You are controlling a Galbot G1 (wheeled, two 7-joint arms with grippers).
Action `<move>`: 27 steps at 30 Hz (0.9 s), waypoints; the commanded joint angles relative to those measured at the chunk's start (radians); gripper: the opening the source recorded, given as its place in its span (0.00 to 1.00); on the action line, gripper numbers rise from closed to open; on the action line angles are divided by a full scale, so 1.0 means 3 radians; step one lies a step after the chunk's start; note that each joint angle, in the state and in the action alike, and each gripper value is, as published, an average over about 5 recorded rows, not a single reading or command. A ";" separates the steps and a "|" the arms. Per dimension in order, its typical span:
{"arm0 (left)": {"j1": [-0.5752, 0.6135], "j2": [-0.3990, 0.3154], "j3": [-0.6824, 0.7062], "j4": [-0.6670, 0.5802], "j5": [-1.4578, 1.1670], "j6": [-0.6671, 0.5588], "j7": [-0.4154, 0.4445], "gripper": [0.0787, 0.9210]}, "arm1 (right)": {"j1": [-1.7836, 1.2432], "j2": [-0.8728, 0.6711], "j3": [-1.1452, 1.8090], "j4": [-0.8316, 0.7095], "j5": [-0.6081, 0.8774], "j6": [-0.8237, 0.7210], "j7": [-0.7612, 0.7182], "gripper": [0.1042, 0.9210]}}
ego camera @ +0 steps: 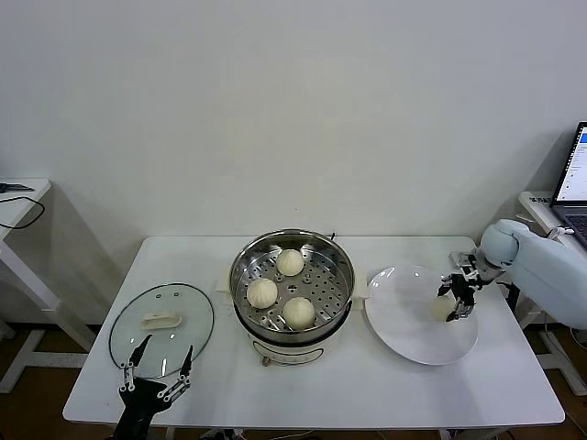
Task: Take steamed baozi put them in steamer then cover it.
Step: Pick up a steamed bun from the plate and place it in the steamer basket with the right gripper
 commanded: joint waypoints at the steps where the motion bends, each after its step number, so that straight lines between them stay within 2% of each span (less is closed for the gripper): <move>1: -0.0010 0.0024 0.0022 0.0001 0.0000 0.0005 0.0000 0.88 | 0.0949 0.0126 -0.0411 0.0237 0.0191 0.0015 -0.0633 0.70; 7: -0.0031 0.0064 0.0044 -0.0003 -0.0002 -0.0001 -0.0002 0.88 | 0.1964 0.0507 -0.1156 0.0608 0.0917 -0.0235 -0.0897 0.69; 10: -0.0041 0.0078 0.0056 -0.0008 -0.0004 -0.0001 -0.0004 0.88 | 0.2248 0.0727 -0.1436 0.0860 0.1292 -0.0407 -0.0809 0.69; 15: -0.0040 0.0091 0.0058 -0.0008 -0.0006 -0.0003 -0.0008 0.88 | 0.2398 0.1064 -0.1626 0.1196 0.1633 -0.0655 -0.0563 0.69; 27: -0.0039 0.0086 0.0049 -0.0005 -0.0009 0.0000 -0.0015 0.88 | 0.2222 0.1484 -0.1800 0.1429 0.1756 -0.0921 -0.0083 0.68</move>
